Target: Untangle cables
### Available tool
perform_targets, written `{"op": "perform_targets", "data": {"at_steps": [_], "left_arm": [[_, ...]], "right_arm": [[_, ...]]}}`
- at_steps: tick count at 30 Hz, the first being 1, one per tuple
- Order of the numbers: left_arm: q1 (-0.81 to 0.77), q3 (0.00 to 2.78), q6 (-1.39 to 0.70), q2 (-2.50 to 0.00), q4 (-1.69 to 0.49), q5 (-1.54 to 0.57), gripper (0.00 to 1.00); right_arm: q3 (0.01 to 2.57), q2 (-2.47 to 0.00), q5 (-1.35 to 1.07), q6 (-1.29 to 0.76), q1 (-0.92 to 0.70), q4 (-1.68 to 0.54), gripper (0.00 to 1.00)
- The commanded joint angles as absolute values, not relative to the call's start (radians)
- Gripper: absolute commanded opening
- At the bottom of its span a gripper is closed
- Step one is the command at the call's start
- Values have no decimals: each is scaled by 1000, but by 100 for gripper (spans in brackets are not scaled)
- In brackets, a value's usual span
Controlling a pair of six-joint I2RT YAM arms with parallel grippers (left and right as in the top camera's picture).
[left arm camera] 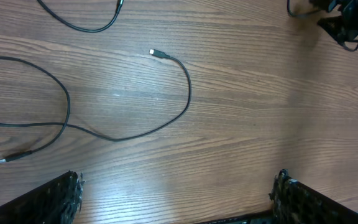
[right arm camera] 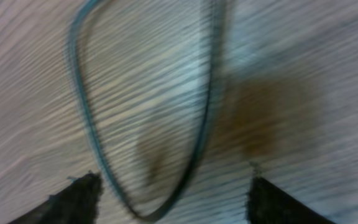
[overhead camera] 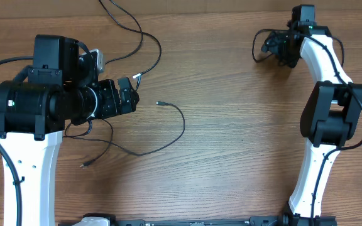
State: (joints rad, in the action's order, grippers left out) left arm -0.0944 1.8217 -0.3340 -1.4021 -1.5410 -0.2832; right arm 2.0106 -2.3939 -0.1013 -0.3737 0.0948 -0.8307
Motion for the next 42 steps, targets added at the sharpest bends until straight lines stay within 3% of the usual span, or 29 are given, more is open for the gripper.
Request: {"op": "perform_targets", "data": {"at_steps": [1, 6, 13, 14, 21, 27, 37, 42], "left_arm": [[-99, 1835, -321, -1401, -1540, -278, 100], [-99, 1835, -321, -1401, -1540, -278, 99], [-99, 1835, -321, -1401, -1540, -278, 100], [-99, 1835, -321, -1401, -1540, -278, 100], [-99, 1835, -321, -1401, -1540, -278, 100], [-99, 1835, -321, -1401, -1540, -278, 100], [-99, 1835, -321, -1401, -1540, -278, 100], [-99, 1835, -321, -1401, -1540, -278, 100]], "right_arm": [[1975, -2386, -51, -442, 99, -802, 63], [1948, -2386, -112, -442, 99, -765, 48], [1948, -2386, -136, -441, 99, -800, 6], [1947, -2386, -136, -440, 101, -818, 4], [1978, -2384, -102, -228, 126, -965, 4], [1995, -2384, -8, -227, 213, -1036, 4], [1995, -2385, -113, -237, 351, -950, 4], [1995, -2385, 21, -292, 379, -902, 4]]}}
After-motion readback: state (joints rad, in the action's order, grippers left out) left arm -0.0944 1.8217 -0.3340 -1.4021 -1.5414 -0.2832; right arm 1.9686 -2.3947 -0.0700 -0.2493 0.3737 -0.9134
